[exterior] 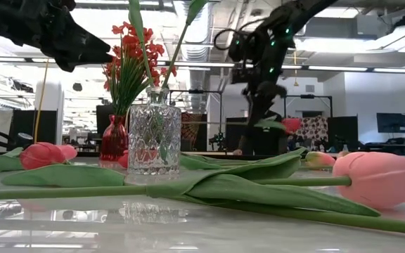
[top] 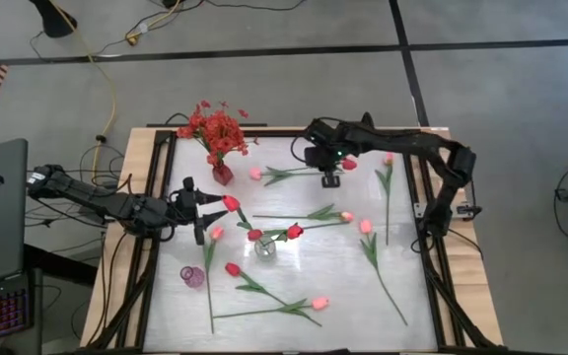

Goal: Sort flowers into vase by color
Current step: Put the red flower into the transparent vase

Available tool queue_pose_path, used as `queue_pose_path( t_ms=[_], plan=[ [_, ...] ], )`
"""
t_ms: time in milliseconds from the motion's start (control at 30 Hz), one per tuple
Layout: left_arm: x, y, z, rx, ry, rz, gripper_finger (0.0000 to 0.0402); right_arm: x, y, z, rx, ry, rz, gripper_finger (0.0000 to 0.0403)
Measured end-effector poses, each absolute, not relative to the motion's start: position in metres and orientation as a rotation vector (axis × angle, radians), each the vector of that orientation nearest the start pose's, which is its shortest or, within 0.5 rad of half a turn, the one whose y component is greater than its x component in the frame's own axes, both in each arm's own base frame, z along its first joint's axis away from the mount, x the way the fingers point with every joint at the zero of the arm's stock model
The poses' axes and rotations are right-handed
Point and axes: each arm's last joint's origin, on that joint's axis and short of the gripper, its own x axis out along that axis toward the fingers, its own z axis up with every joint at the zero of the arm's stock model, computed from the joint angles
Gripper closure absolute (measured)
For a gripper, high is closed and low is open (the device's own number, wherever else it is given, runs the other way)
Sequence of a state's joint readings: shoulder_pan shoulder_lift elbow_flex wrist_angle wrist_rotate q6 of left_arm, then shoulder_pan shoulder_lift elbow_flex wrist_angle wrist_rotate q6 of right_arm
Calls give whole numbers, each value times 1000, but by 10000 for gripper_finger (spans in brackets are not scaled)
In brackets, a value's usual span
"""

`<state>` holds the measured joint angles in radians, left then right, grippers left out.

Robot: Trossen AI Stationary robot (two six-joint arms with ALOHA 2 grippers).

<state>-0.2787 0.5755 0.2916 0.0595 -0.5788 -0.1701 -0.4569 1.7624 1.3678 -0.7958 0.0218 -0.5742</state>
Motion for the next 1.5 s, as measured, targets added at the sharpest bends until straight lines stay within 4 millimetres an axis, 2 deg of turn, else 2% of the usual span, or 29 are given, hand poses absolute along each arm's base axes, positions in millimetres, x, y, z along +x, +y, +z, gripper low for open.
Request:
queue_pose_path(
  t_ms=[233, 533, 833, 1100, 1267, 1500],
  plan=[
    [139, -24, 215, -86, 182, 288, 212, 298, -119, 273, -387, 1336, -230, 374],
    [140, -25, 215, -134, 179, 265, 212, 273, -75, 324, -526, 1202, -448, 369],
    [140, -27, 215, -177, 188, 196, 212, 257, -47, 358, -790, 1090, -736, 370],
    [140, -27, 215, -176, 188, 199, 212, 256, -19, 375, -973, 997, -836, 369],
    [140, -27, 215, -176, 188, 200, 212, 262, 6, 381, -1132, 964, -796, 369],
    [140, -27, 215, -176, 187, 204, 212, 268, 38, 400, -1223, 833, -798, 369]
  ],
)
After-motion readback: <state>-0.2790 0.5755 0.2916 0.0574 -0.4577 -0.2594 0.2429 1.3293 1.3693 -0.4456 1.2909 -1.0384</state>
